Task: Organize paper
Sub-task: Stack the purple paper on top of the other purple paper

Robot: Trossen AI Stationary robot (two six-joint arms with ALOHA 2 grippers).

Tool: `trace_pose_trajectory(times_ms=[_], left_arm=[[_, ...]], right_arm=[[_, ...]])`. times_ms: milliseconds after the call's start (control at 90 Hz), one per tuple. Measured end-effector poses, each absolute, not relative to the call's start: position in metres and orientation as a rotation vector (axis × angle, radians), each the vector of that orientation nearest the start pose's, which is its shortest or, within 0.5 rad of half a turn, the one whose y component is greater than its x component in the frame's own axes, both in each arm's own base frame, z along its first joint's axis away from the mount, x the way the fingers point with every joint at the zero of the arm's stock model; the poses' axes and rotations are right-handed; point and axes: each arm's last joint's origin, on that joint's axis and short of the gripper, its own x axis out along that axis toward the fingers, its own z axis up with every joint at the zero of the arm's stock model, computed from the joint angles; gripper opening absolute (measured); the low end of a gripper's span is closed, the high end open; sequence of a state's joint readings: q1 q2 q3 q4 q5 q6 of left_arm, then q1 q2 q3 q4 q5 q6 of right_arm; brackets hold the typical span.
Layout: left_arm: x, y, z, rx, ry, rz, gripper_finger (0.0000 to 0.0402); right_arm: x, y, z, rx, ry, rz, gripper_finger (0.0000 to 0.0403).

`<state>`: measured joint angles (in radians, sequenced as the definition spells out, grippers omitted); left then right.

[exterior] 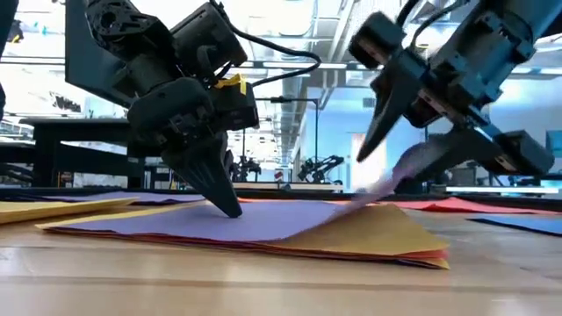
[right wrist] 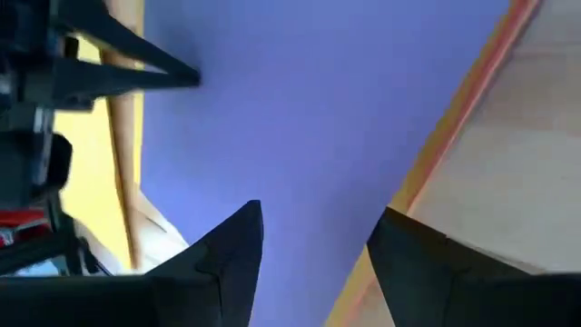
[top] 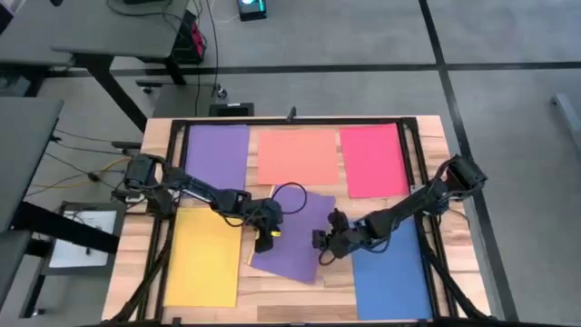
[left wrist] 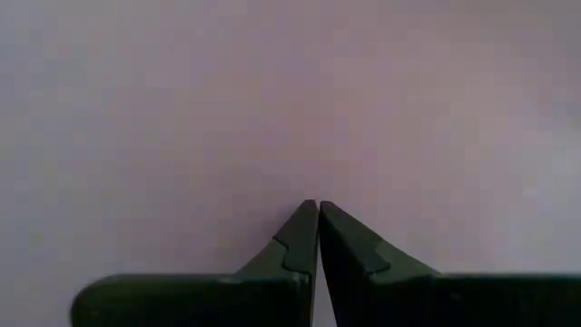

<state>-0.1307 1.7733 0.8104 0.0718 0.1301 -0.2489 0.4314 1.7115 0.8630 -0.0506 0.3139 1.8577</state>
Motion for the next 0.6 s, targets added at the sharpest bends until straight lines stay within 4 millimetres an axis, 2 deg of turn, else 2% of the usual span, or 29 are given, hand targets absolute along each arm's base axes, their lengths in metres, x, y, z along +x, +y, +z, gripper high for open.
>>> trace_pose_trajectory(times_ms=[200,289,389,533,600], left_arm=[[0.32,-0.046,0.121,-0.234,0.912,-0.13,0.0],[0.32,-0.046,0.121,-0.238,0.911,-0.129,0.0],[0.32,-0.046,0.121,-0.238,0.908,-0.129,0.0],[0.321,-0.046,0.122,-0.227,0.911,-0.133,0.0],[0.321,-0.046,0.13,-0.207,0.933,-0.137,0.0]], right_arm=[[0.307,0.12,0.133,1.421,0.614,-0.681,0.0178],[0.313,0.116,0.132,1.423,0.588,-0.659,0.0165],[0.314,0.116,0.132,1.405,0.583,-0.642,0.0124],[0.314,0.115,0.131,1.311,0.611,-0.612,0.0024],[0.314,0.114,0.133,1.274,0.622,-0.589,0.0009]])
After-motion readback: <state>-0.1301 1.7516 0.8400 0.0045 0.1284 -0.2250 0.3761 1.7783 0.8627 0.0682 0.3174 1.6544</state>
